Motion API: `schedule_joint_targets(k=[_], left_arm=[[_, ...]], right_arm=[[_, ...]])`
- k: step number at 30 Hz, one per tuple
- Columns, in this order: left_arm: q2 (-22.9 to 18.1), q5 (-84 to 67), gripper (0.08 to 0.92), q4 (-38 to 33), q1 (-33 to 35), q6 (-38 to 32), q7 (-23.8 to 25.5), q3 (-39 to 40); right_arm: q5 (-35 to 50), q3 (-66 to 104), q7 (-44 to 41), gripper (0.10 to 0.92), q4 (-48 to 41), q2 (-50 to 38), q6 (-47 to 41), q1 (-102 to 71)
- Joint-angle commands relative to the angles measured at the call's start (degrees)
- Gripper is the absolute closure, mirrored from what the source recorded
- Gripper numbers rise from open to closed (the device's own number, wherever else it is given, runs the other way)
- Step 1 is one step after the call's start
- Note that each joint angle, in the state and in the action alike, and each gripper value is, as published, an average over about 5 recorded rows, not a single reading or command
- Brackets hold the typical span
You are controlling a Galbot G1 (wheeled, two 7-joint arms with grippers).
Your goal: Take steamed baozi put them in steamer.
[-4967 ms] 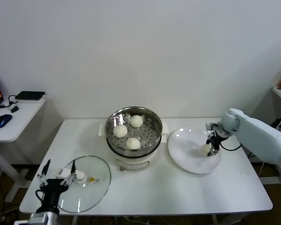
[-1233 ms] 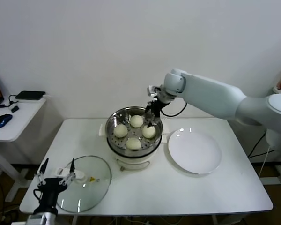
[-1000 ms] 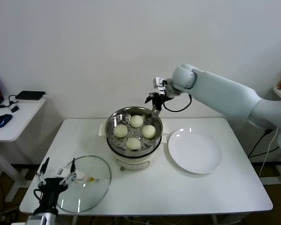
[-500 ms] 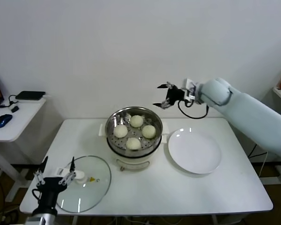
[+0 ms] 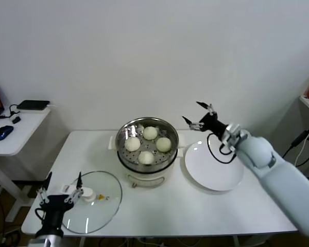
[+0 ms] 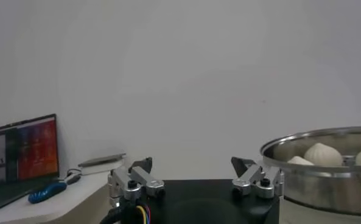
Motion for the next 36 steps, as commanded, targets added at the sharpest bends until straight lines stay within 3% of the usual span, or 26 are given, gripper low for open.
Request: schedule_joint_targets(k=[1, 16, 36], left_arm=[[0.3, 0.0, 0.177, 1.2, -1.0, 0.1, -0.1, 0.0], [0.8, 0.1, 0.177, 3.0, -2.6, 0.8, -0.3, 0.3], [1.0, -0.9, 0.177, 4.2, -3.5, 0.7, 0.1, -0.5]], right_arm=[[-3.6, 22.6, 8.4, 0.203, 11.3, 11.8, 8.0, -35.7], [-4.9, 29.1, 7.4, 0.203, 12.9, 23.7, 16.9, -53.3], [-3.6, 26.1, 7.1, 0.203, 13.0, 21.9, 20.5, -56.2]])
